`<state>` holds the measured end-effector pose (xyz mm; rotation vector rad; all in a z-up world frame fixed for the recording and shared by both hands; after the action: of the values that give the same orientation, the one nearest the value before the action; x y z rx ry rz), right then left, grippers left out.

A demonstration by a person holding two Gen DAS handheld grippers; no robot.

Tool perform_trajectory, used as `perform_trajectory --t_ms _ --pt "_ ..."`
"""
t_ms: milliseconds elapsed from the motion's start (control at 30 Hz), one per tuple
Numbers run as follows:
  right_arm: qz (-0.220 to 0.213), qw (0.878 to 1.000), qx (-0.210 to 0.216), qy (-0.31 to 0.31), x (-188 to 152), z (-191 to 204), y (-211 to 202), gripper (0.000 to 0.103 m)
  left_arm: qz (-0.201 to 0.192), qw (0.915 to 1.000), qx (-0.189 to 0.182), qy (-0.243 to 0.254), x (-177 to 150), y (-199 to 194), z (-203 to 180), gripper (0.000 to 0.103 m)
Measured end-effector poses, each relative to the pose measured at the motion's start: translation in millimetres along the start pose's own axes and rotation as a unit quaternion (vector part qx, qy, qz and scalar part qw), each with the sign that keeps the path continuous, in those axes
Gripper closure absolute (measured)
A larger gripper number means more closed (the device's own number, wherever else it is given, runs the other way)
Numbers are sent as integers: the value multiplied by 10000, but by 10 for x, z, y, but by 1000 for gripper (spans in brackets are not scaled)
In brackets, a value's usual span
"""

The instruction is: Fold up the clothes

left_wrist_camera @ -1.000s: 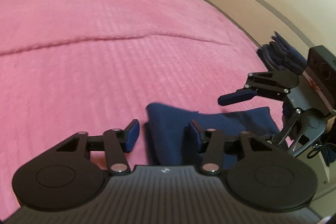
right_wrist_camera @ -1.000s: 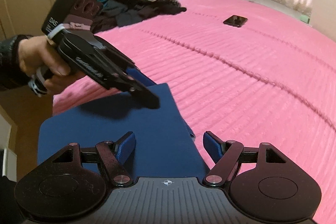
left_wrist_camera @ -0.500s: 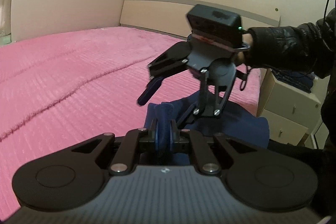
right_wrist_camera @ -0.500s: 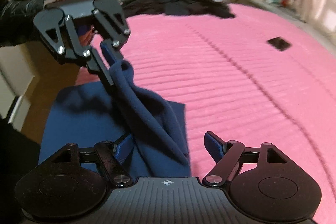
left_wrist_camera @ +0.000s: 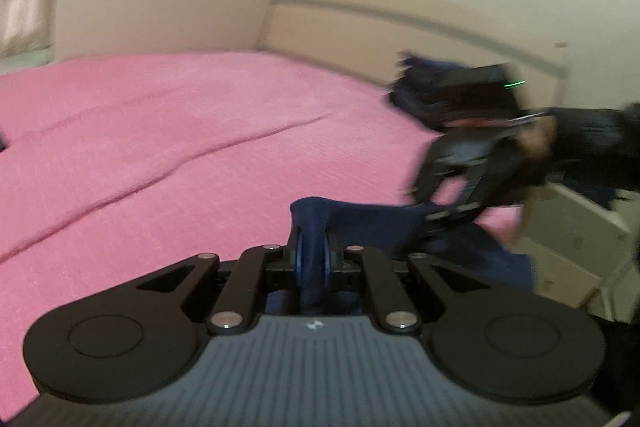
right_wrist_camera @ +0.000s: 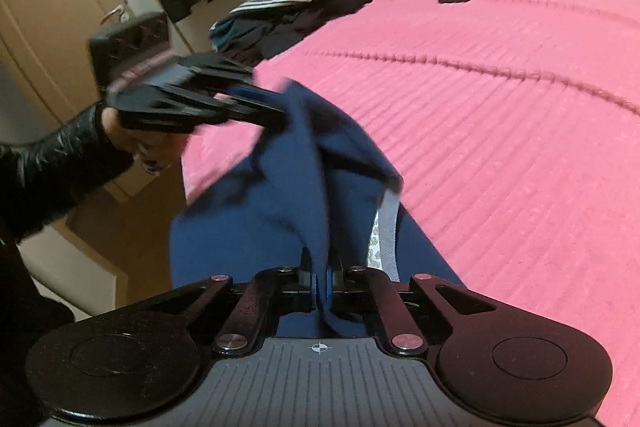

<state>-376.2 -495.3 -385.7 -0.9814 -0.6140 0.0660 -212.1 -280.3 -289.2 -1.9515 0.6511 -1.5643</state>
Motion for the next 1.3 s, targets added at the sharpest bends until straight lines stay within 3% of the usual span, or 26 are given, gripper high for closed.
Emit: perform_trajectory --t_ms 100,200,233,267,300,467,667,733,800,833,867,1000,1133,1300 --pt "248 9985 -485 32 88 -94 88 100 638 9965 282 -465 70 324 218 95" --pt "230 9960 -837 208 90 -257 132 98 1149 9884 267 -953 22 628 421 93" --pt "184 9952 -916 273 74 -313 130 72 1198 9867 271 -1066 -1 669 460 89" --pt "21 9940 -1017 404 24 -347 76 38 1208 9856 282 -1150 -25 685 491 87" --pt "-174 9920 -1123 553 -35 -375 7 27 1208 9844 290 -1247 -46 689 522 84" --pt "-940 9777 -1254 1398 -526 -427 -444 25 1091 9816 244 -1548 -92 664 587 82" --pt "-1541 9433 -1628 2446 -1389 -257 -693 25 866 9810 127 -1729 -93 684 602 86" --pt "-1772 9250 -1609 2951 -1637 -282 -685 25 859 9793 100 -1830 -97 686 616 86" --pt "-2162 9031 -1541 3376 -1835 -291 -710 65 862 9787 109 -1861 -94 688 609 86" --pt "-2294 8957 -1496 3504 -1894 -283 -734 99 846 9791 126 -1844 -88 678 594 89" --pt "-2379 8893 -1512 3602 -1919 -268 -731 99 776 9807 114 -1793 -74 652 568 91" --pt "-2313 8891 -1777 3528 -1914 -195 -748 102 426 9861 -123 -1600 -3 569 475 91" --pt "-2156 8836 -2038 3622 -1941 -82 -756 103 875 9854 286 -1432 4 705 468 91" --pt "-2129 8771 -2111 3752 -2078 7 -664 103 925 9829 327 -1556 -34 765 513 86"
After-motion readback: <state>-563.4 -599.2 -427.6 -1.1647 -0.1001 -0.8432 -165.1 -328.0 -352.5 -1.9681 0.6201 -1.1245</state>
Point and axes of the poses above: each gripper's, at about its wrist camera, not at the fingertips, and y roughly the way its jaws point, z to its left, x to its top, the point moved 1 cm from there along y, roughly the way its jaws point, and after that the axes turned 13 degrees about z, right-handed, at the moved point
